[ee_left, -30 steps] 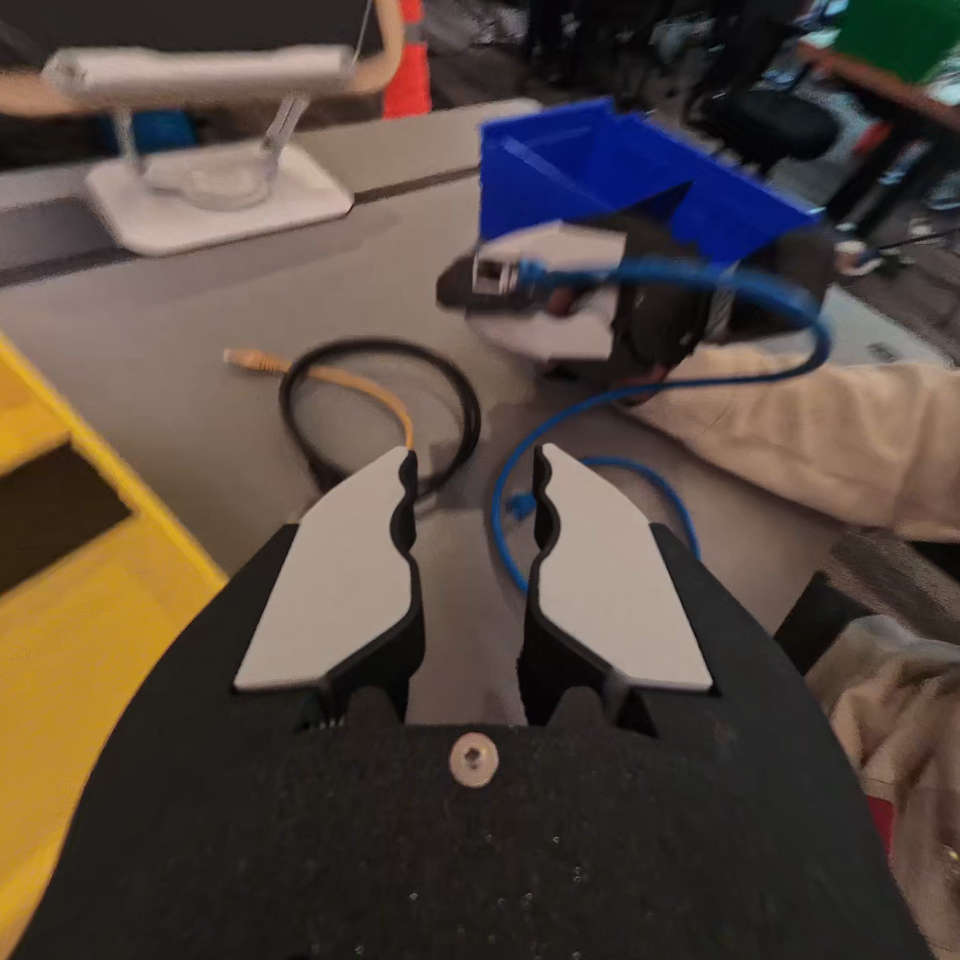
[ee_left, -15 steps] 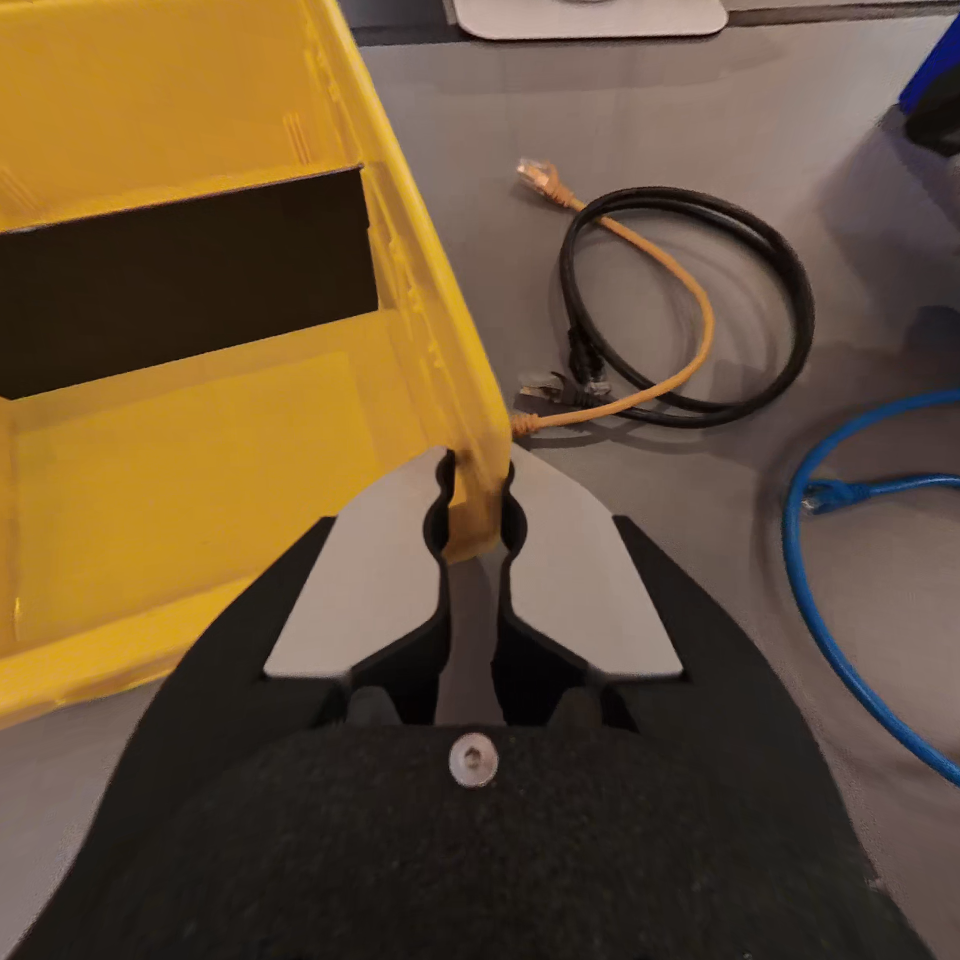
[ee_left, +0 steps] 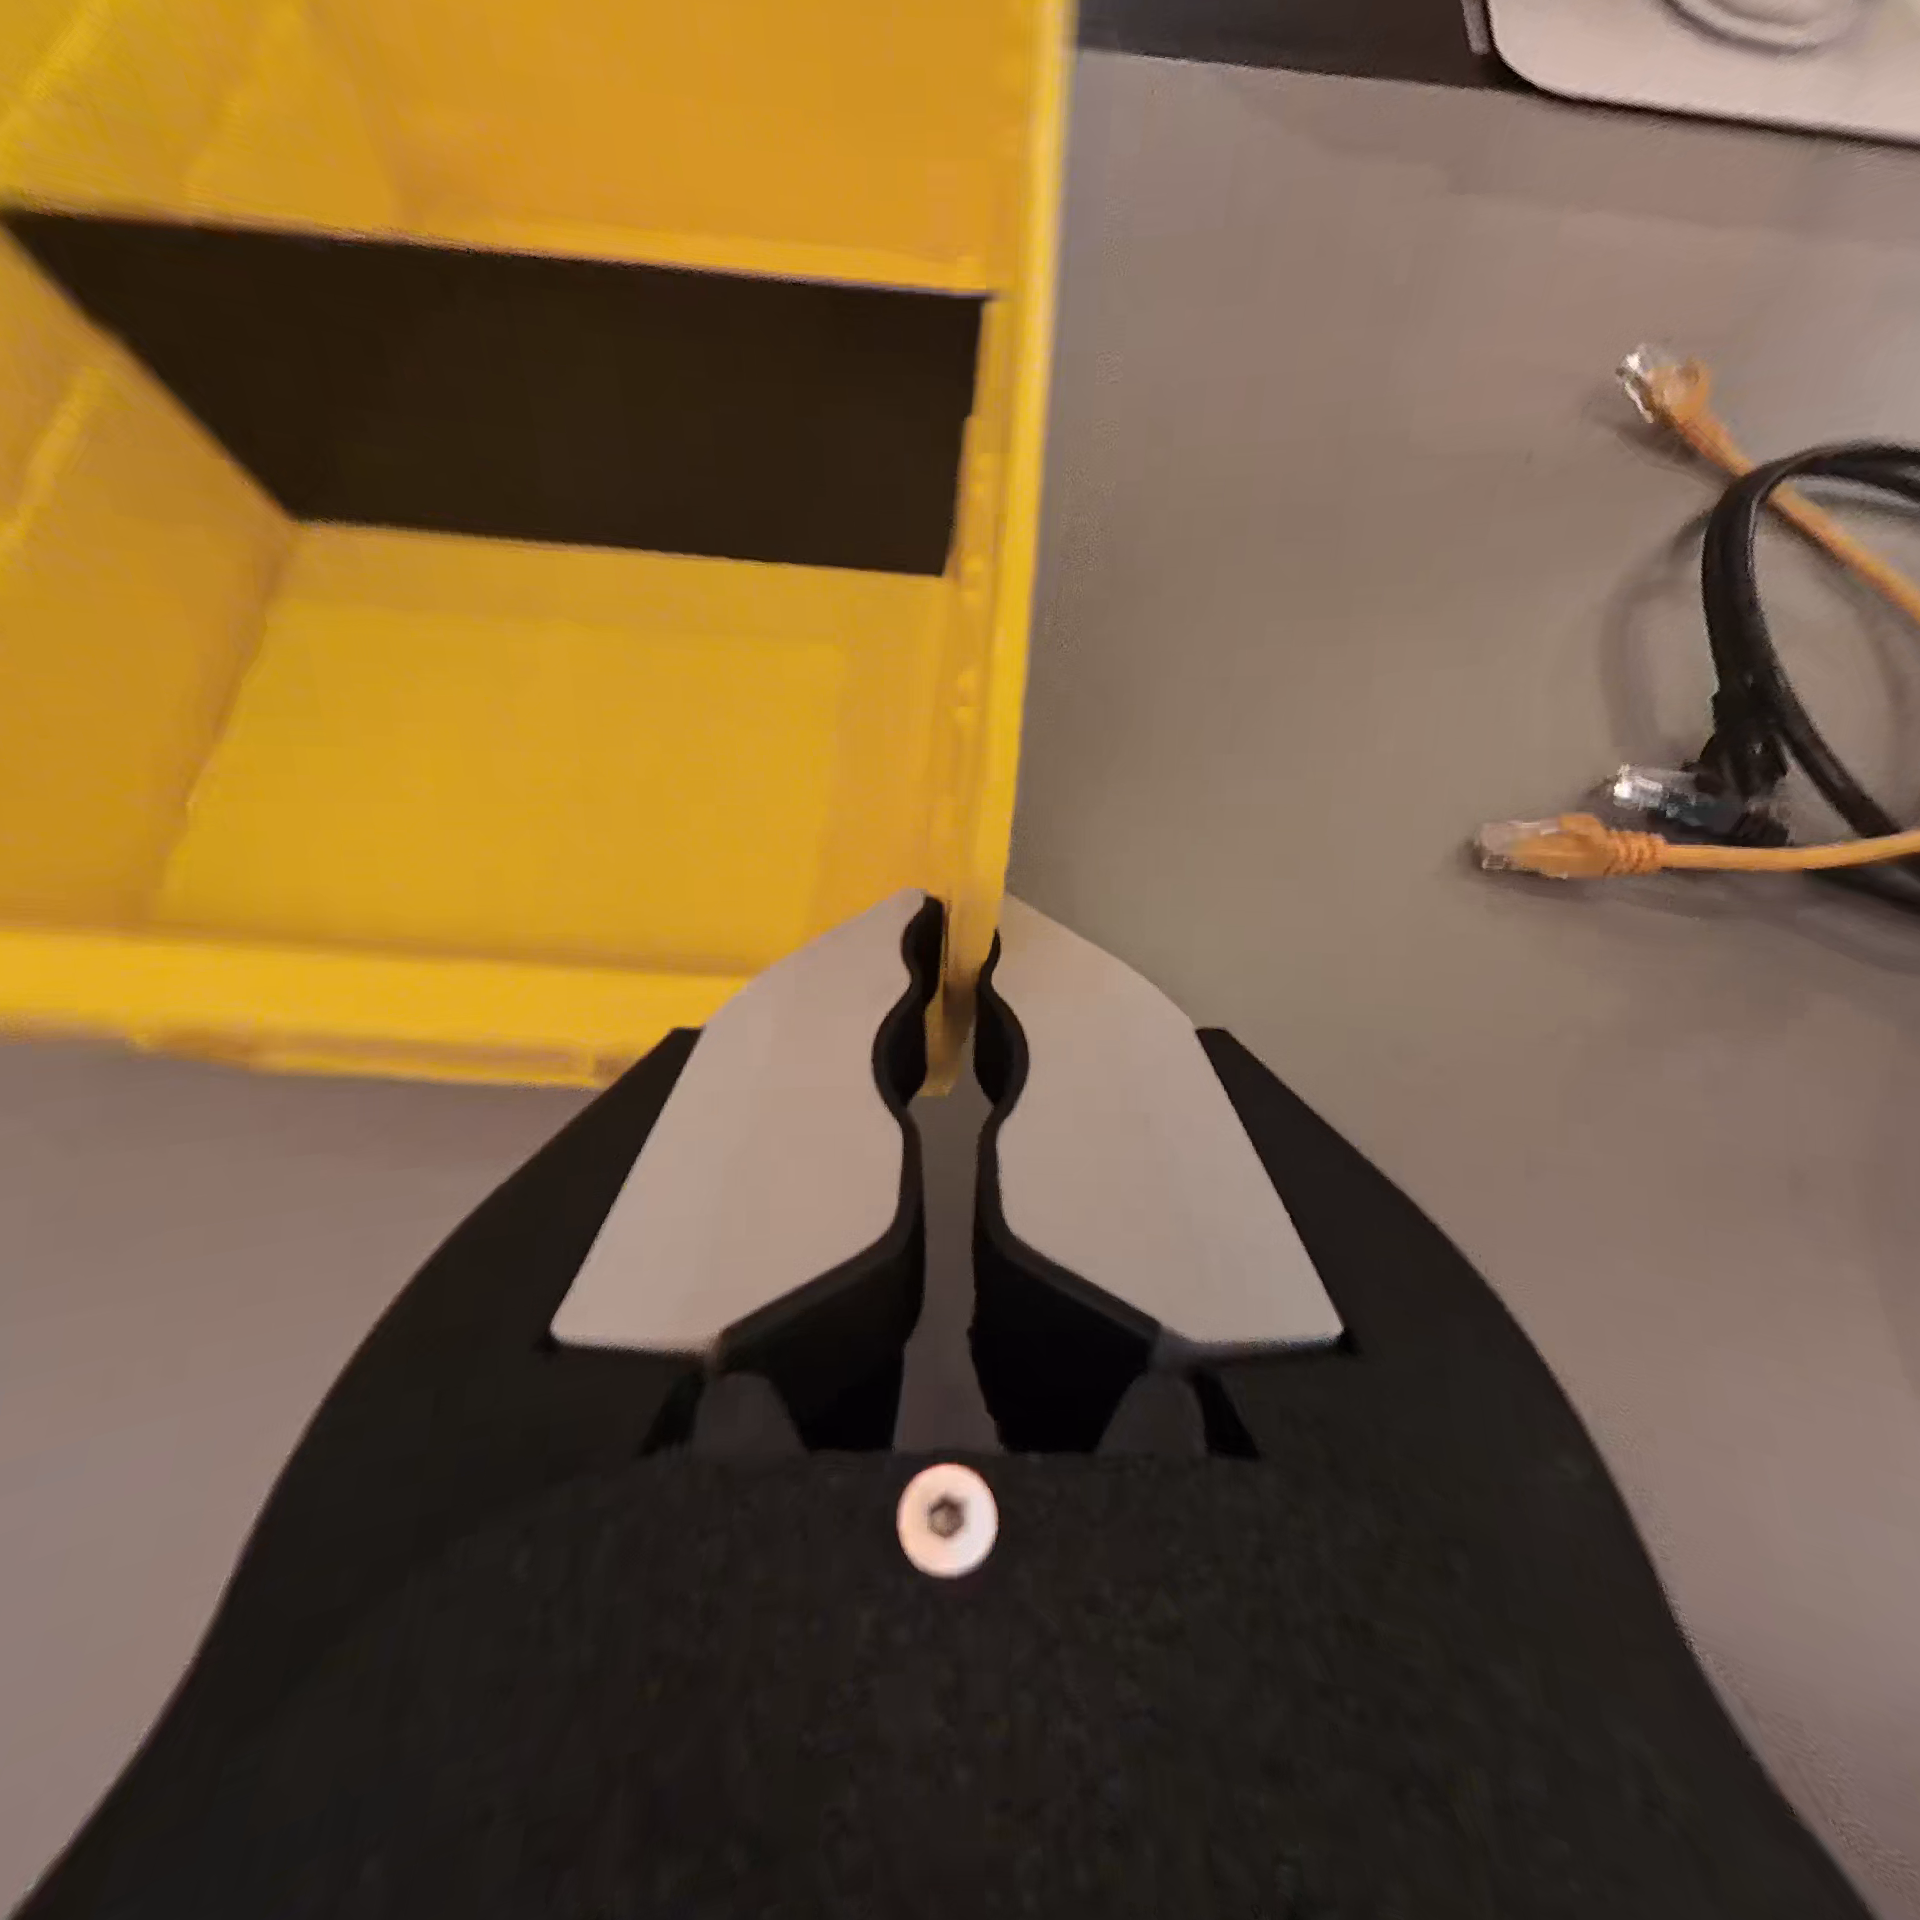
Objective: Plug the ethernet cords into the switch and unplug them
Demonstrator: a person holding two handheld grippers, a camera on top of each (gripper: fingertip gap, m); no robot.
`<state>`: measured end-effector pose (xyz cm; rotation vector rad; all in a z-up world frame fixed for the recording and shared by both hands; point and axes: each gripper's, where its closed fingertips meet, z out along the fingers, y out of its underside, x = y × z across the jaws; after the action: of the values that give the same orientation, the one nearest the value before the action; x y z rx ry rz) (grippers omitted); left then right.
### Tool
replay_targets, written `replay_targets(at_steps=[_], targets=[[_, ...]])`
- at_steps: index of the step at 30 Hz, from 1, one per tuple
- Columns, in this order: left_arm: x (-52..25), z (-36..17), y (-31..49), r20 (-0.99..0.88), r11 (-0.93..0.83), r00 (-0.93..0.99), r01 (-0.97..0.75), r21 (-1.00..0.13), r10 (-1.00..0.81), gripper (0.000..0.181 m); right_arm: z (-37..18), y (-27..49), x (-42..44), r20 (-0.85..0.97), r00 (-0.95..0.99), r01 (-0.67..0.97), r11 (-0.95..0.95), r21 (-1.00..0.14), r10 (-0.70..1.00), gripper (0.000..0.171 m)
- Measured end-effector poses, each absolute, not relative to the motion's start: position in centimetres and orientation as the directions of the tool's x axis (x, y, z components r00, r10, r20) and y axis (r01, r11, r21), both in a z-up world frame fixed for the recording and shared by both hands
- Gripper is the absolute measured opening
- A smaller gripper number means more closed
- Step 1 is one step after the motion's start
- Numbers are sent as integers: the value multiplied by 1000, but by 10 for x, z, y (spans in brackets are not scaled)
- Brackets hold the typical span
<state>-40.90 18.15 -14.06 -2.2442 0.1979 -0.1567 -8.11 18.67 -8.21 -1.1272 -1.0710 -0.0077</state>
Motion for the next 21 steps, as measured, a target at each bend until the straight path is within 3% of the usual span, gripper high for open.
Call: replay_targets(at_steps=[4, 11, 16, 21], targets=[[-408, -140, 178, -13, -601, 967, -170, -781, -256, 2, -83, 187, -81, 688, 533, 494, 480, -725, 492, 24], [-427, -139, 171, 104, -591, 975, -32, -806, -194, 5, -84, 187, -82, 685, 530, 493, 475, -729, 500, 24], [-439, -113, 149, 121, -513, 981, 25, -858, -153, 42, -84, 188, -79, 678, 540, 490, 468, -735, 499, 24], [-402, -70, 105, 75, -343, 961, -22, -939, -266, 41, -86, 188, -82, 687, 525, 500, 472, -726, 502, 24]])
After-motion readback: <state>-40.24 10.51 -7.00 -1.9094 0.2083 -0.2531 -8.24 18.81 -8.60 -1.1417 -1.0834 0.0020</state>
